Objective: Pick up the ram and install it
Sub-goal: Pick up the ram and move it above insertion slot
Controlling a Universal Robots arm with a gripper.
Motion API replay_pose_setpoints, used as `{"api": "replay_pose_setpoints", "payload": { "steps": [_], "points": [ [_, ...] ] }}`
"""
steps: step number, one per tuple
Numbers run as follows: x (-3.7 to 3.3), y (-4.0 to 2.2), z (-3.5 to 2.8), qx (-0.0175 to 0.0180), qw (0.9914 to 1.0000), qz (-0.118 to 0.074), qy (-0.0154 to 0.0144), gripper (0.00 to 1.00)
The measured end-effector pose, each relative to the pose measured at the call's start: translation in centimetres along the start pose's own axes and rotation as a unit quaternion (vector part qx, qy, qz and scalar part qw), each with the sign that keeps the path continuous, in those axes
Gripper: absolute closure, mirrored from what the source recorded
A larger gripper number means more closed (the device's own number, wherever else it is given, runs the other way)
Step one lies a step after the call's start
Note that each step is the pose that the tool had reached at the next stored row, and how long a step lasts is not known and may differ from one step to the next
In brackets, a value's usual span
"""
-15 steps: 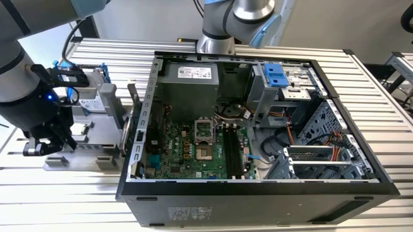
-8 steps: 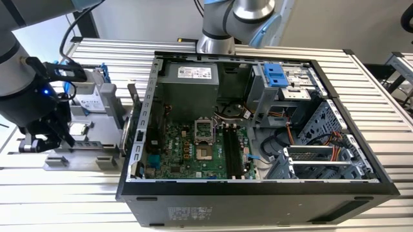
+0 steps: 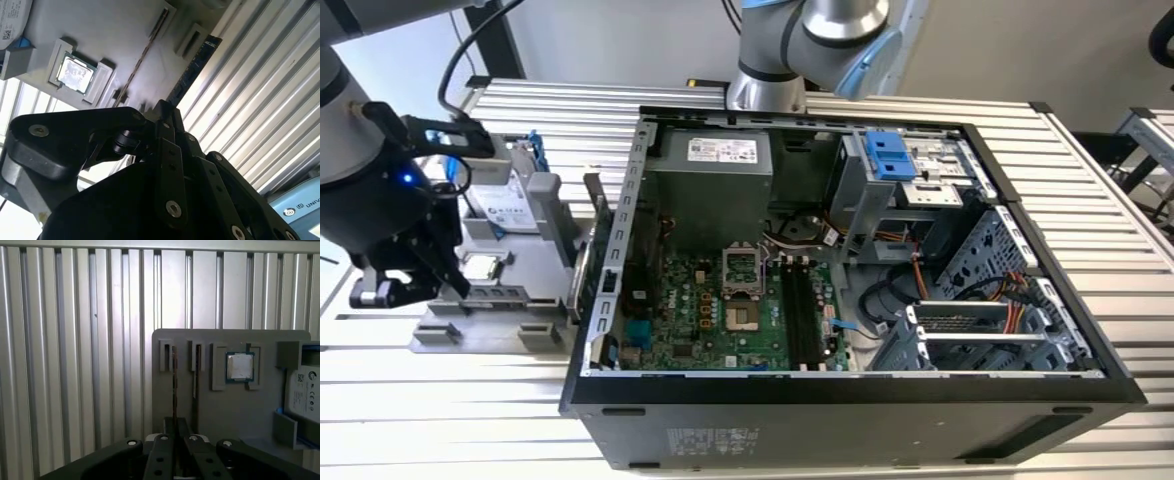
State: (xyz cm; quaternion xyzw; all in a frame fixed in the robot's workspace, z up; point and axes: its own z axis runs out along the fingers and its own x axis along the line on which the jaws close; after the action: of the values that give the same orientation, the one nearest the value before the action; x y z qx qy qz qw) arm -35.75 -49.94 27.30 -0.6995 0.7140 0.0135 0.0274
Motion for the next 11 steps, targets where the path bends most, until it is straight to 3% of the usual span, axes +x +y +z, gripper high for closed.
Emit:
{"api": "replay_pose_setpoints", "payload": {
  "steps": [11],
  "points": [
    [-0.11,-0.05,-1.95,0.0001,1.00000,0.000,-0.0001,1.00]
  ]
}}
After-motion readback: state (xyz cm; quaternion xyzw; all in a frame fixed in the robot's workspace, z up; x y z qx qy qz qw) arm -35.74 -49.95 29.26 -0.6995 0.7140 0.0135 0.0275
